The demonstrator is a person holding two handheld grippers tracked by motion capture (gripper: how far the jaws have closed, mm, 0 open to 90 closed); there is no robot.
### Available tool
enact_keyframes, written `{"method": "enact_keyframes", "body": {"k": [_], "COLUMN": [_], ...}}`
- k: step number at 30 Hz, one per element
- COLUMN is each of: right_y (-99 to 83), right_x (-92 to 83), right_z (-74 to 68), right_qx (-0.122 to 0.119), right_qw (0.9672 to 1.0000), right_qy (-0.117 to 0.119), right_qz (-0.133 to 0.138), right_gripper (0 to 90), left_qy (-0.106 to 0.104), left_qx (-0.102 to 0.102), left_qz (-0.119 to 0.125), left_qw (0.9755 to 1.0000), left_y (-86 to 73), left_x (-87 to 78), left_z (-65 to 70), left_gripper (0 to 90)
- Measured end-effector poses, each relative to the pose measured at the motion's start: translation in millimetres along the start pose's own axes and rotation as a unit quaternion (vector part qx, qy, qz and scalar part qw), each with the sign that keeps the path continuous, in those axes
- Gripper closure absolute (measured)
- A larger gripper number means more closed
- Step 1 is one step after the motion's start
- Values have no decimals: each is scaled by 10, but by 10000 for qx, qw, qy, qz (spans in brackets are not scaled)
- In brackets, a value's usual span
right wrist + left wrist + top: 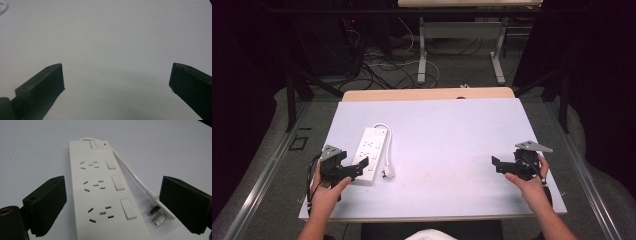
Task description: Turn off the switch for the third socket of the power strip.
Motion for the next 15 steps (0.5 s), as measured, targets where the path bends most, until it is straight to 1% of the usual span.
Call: {"method": "enact_keyframes", "body": {"k": [1, 4, 6, 8, 10, 13, 15], "right_y": [-25, -84, -109, -116, -108, -105, -112], "right_x": [-37, -75, -52, -33, -21, -1, 3], "right_z": [-37, -101, -127, -136, -148, -173, -186], "right_qx": [-46, -156, -214, -324, -391, -433, -465], "right_qw": [10000, 9998, 9997, 9994, 9991, 9988, 9987], "right_qy": [36, 11, 122, 97, 66, 106, 103], "right_qz": [17, 84, 86, 102, 131, 187, 204], "right_gripper": [0, 0, 0, 0, 0, 0, 0], "left_qy": [-7, -55, -76, -113, -106, -134, -100], "left_qx": [14, 35, 66, 40, 49, 73, 103], "left_qz": [-30, -38, -41, -35, -17, -3, -10], "left_qw": [10000, 10000, 9999, 9999, 9999, 9999, 9999], "left_y": [-3, -10, -13, -15, -17, -13, -8], "left_x": [2, 15, 16, 12, 11, 1, -2], "left_z": [5, 21, 25, 24, 20, 31, 44], "left_gripper": [75, 75, 75, 73, 62, 46, 32]}}
Point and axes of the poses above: each handheld gripper's, and its own axes: x roughly forward along the jaws, y roughly out of its top, z roughly to its right, the point moved 4 cm from there along x, roughly forward along the jaws, and after that the axes turned 15 degrees about -z, right-handed, at the moved point
